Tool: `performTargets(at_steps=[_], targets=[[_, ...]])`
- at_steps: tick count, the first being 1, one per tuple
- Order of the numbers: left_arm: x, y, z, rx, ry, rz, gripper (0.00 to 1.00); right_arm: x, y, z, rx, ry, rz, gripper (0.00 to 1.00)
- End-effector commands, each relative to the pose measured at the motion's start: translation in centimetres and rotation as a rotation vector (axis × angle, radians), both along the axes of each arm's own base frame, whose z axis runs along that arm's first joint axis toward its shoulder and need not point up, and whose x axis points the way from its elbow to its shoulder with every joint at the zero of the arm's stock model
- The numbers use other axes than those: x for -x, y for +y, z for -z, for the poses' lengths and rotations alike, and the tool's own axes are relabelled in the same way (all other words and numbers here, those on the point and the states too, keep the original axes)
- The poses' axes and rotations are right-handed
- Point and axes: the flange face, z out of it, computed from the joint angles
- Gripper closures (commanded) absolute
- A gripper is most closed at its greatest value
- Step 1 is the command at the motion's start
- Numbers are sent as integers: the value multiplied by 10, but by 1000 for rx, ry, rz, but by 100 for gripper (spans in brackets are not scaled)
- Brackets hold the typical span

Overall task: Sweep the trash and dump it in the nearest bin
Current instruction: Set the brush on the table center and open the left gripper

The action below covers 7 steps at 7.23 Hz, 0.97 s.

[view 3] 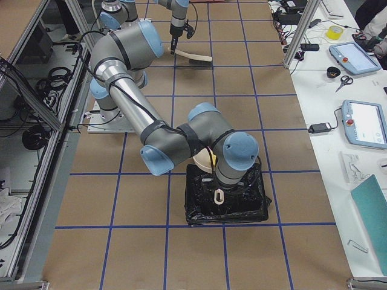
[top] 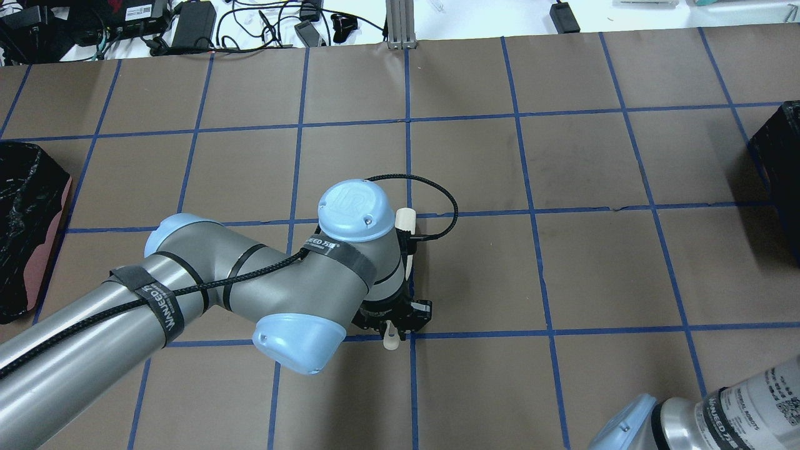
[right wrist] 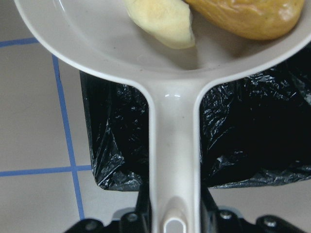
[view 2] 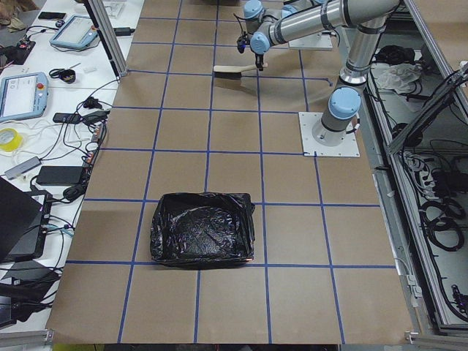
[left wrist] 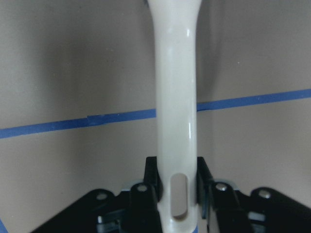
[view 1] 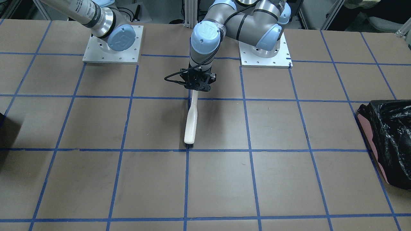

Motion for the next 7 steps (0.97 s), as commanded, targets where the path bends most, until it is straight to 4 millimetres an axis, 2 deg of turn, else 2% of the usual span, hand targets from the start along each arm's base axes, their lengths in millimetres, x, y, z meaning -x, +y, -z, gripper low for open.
performTargets(at_steps=[1,2,3,4,5,7], targets=[[0,3,6,-16,-6,-8,99,21,9,-13,-5,115,11,100],[0,7,9,-21,-8,-8,99,27,12,-14,1,140,13,100],[2,9,9,-22,-9,-1,93,30,12,-16,3,162,14,100],[3,9,9,-22,-8,7,78,34,11,-20,11,209,17,100],[3,8,10,-22,-10,6,54,38,14,-25,-8,262,37,100],[4,4,4,-3,-3,15,35,40,14,-29,8,292,41,100]])
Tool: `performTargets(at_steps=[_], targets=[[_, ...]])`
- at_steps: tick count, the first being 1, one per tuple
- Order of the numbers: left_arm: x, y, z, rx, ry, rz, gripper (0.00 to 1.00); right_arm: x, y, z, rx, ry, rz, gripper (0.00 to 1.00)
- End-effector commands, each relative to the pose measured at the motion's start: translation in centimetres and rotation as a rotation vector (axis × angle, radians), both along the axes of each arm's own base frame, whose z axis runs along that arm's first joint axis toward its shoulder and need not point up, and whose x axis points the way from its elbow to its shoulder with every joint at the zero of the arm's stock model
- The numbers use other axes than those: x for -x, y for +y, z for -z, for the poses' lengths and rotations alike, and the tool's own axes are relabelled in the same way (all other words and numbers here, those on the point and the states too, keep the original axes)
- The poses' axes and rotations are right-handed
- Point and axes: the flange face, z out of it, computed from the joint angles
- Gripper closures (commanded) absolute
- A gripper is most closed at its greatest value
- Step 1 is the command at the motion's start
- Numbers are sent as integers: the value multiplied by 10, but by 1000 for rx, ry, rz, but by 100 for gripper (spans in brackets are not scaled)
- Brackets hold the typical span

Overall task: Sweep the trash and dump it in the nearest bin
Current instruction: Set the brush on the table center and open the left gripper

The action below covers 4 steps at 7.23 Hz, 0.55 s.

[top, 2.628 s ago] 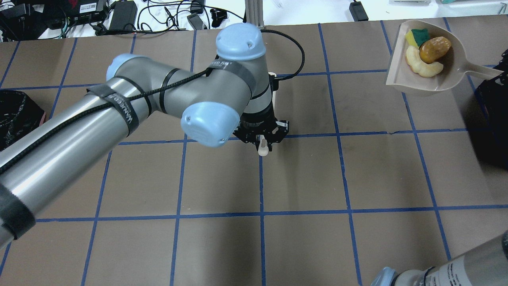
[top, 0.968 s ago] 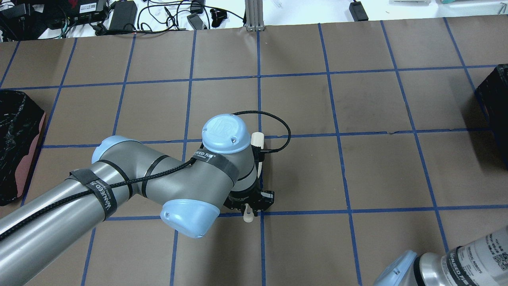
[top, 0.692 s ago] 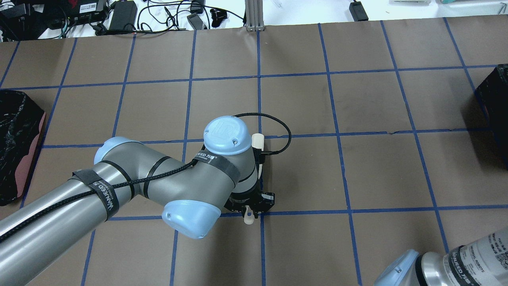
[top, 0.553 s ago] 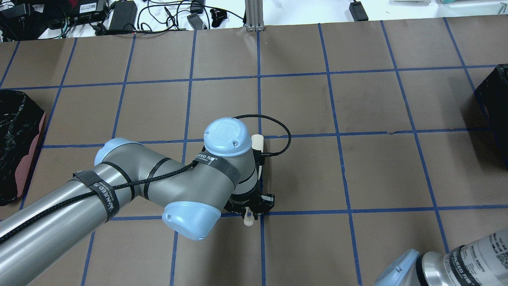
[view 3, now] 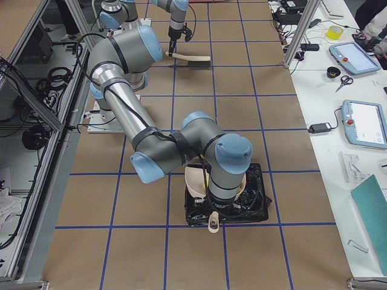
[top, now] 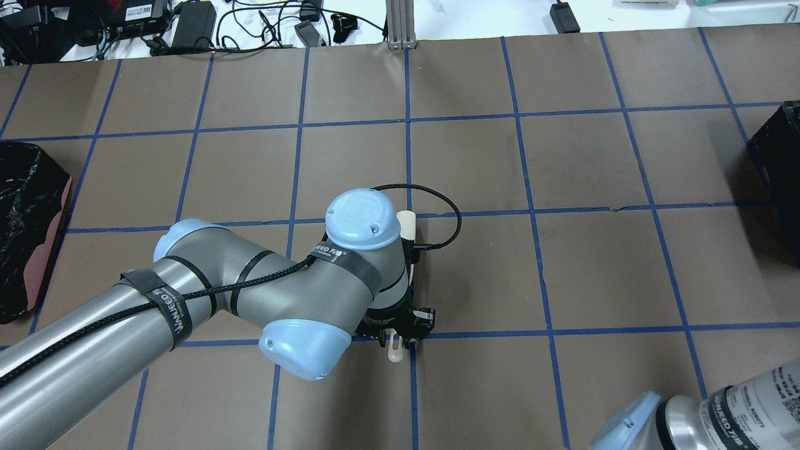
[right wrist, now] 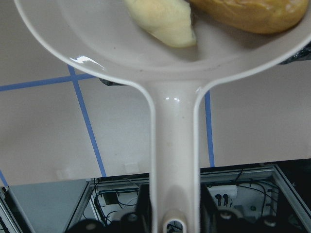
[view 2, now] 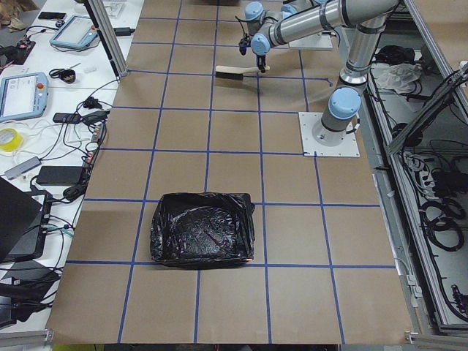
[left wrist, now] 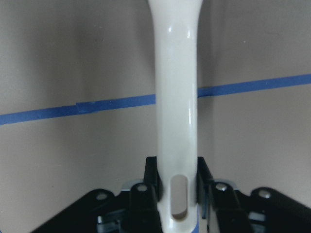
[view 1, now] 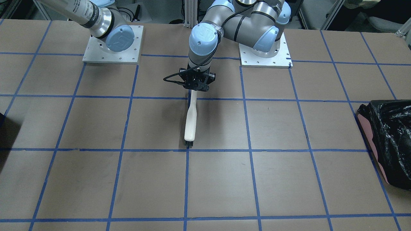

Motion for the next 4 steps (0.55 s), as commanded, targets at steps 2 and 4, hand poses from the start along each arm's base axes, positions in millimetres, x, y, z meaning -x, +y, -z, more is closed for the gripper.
performTargets(at_steps=[2,4], targets=[[11,-29,-39,79,45,-1,0,1,-5,-14,2,131,34,100],[23,-63,-108,121,51,-2,0,-5,-6,-6,-46,162,100,100]])
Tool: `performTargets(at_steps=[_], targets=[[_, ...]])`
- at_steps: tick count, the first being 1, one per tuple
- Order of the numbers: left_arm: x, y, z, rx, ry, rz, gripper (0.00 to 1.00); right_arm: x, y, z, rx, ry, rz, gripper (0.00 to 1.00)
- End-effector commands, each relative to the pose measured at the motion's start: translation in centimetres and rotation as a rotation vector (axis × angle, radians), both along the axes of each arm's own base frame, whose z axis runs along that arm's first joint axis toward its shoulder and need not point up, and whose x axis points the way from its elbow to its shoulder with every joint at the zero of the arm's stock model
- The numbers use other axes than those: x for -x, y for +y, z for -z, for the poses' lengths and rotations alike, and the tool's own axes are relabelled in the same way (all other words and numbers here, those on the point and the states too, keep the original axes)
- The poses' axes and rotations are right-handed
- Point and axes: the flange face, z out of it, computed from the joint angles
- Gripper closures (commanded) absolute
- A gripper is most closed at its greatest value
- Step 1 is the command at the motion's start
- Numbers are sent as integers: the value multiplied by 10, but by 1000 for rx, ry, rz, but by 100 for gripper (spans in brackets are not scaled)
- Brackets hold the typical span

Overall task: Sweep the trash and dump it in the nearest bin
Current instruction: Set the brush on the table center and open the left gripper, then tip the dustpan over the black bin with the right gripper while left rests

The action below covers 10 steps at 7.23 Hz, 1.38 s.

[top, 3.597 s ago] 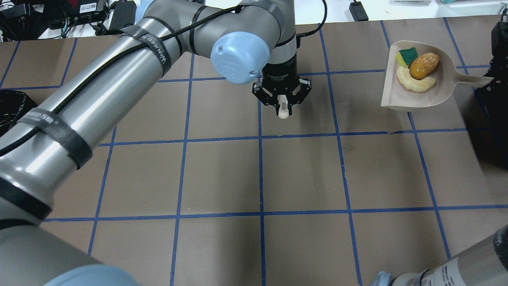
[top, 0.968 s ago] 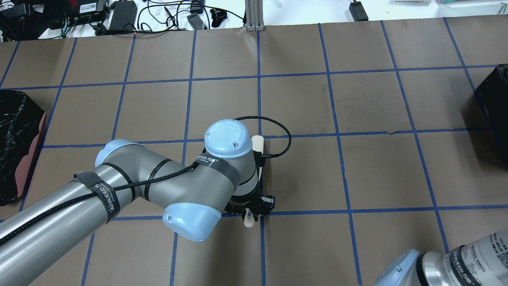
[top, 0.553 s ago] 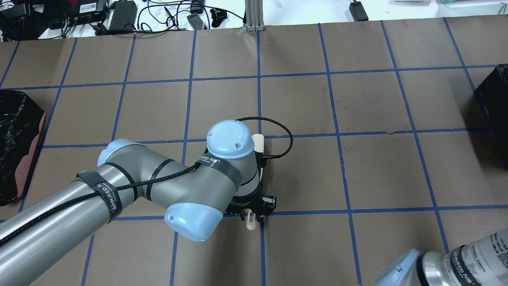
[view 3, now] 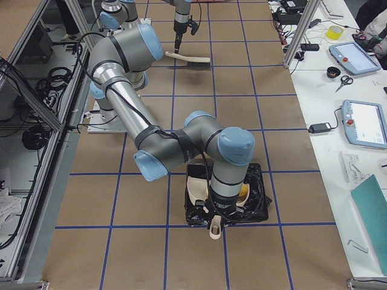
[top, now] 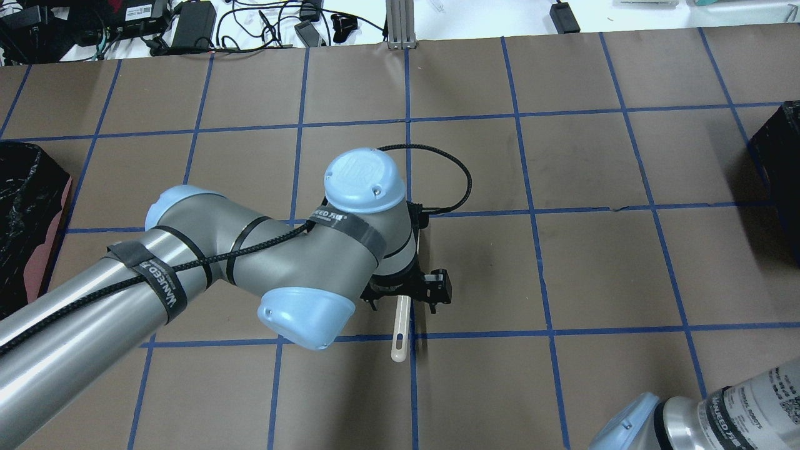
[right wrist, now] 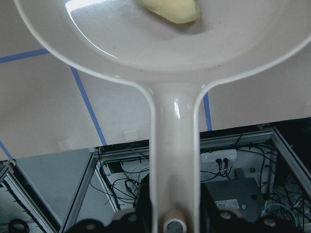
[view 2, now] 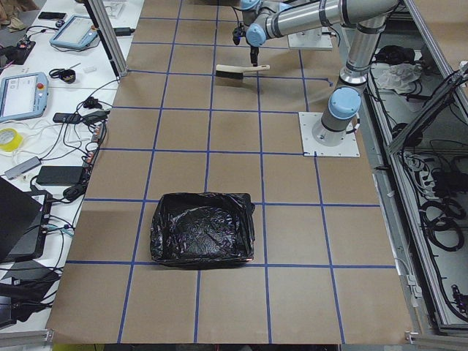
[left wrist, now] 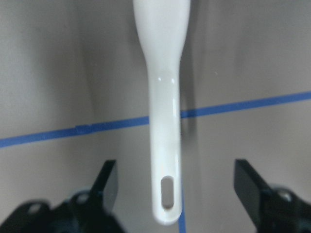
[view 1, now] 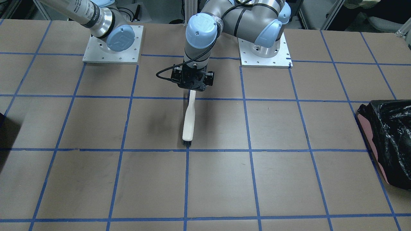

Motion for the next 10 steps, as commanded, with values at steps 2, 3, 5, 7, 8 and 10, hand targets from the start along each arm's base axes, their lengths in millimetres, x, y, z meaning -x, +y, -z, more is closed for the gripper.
performTargets(at_steps=[2,3,5,7,8,10], targets=[[-58,-92,-93,124,12,-131,0,-6,3,11,-51,92,85,100],[-118,-122,-119,129,7,-189,0,-11,-2,22,-71,130,94,100],[-204,-158,-152,203,-103,-171,0,-17,3,18,-75,177,150,100],[-228,-156,-147,159,-119,-209,0,-29,0,11,-71,245,218,100],[-229,-152,-153,170,-126,-209,0,-35,3,-2,-62,257,218,100],[-240,-139,-176,203,-126,-118,0,-54,1,-9,-57,257,202,100]])
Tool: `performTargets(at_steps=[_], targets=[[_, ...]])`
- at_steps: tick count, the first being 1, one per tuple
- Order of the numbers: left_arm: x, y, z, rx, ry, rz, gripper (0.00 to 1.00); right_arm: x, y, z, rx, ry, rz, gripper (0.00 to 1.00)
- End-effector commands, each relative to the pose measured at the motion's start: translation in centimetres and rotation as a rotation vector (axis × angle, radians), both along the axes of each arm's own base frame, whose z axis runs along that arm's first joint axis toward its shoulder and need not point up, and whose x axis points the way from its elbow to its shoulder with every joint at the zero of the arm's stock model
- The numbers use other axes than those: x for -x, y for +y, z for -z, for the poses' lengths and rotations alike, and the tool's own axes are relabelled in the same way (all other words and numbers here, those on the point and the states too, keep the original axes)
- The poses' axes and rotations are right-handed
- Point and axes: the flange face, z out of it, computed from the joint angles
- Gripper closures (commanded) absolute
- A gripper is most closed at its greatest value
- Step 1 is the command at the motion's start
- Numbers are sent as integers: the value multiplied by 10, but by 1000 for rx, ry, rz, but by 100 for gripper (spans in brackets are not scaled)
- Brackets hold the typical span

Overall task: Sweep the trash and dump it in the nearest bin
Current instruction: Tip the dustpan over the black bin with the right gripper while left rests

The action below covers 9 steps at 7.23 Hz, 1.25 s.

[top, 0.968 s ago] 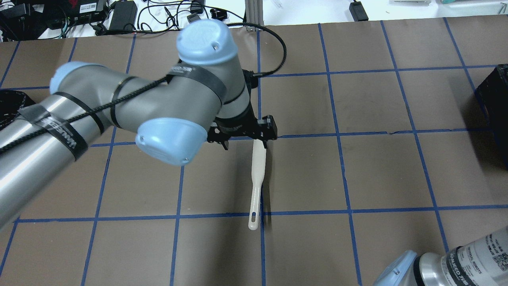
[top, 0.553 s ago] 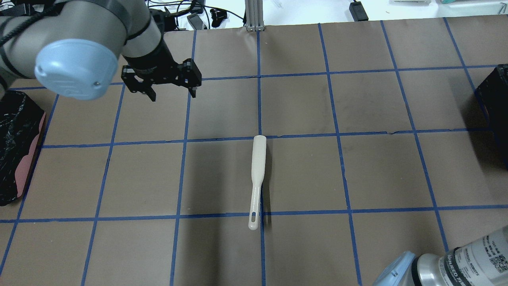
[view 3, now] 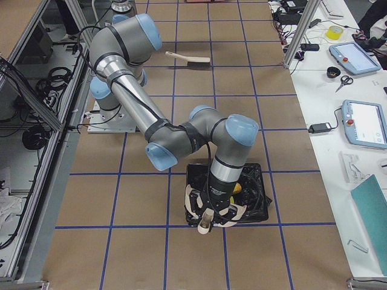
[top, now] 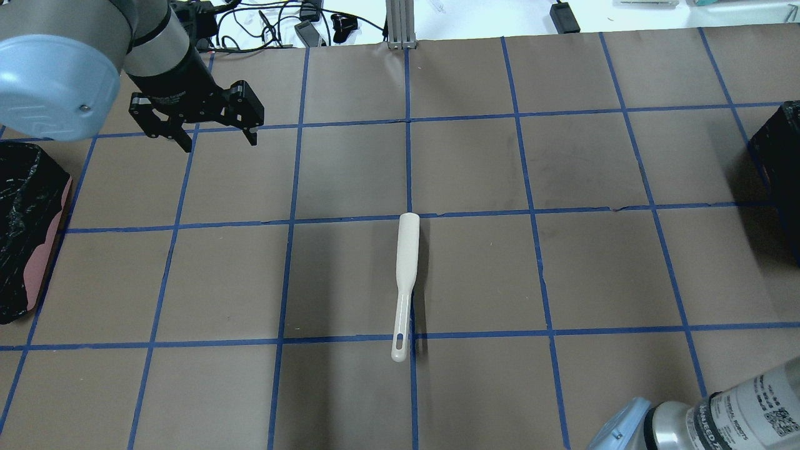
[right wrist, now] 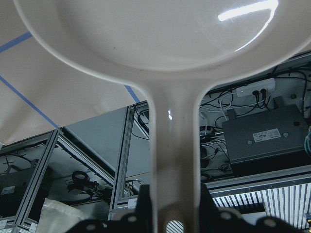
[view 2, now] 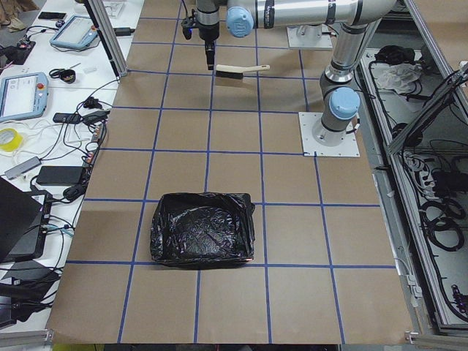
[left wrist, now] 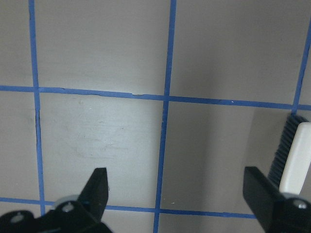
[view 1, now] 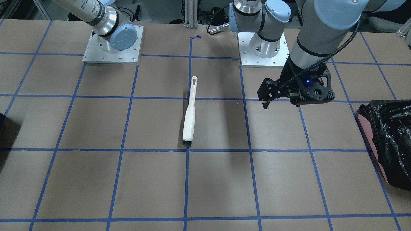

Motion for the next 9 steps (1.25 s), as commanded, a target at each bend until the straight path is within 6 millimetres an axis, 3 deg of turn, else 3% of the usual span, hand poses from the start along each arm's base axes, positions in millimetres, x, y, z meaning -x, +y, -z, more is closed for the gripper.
performTargets(at_steps=[1,3,4,5,6,7,9], targets=[[-4,14,-11,5,5,88,0,-23,6,-17,13,7,-10,100],[-8,14,-10,3,-6,83,0,-50,3,-40,161,-106,-76,100],[-7,15,-10,1,-8,84,0,-66,-2,-39,233,-175,-23,100],[-3,15,-10,2,3,91,0,-94,-22,-31,280,-244,31,100],[0,18,-10,5,21,79,0,-134,-50,-18,310,-268,70,100],[-1,23,-11,6,31,75,0,-187,-81,-13,335,-279,87,100],[4,32,-8,2,106,73,0,-291,-122,-14,417,-367,169,100]])
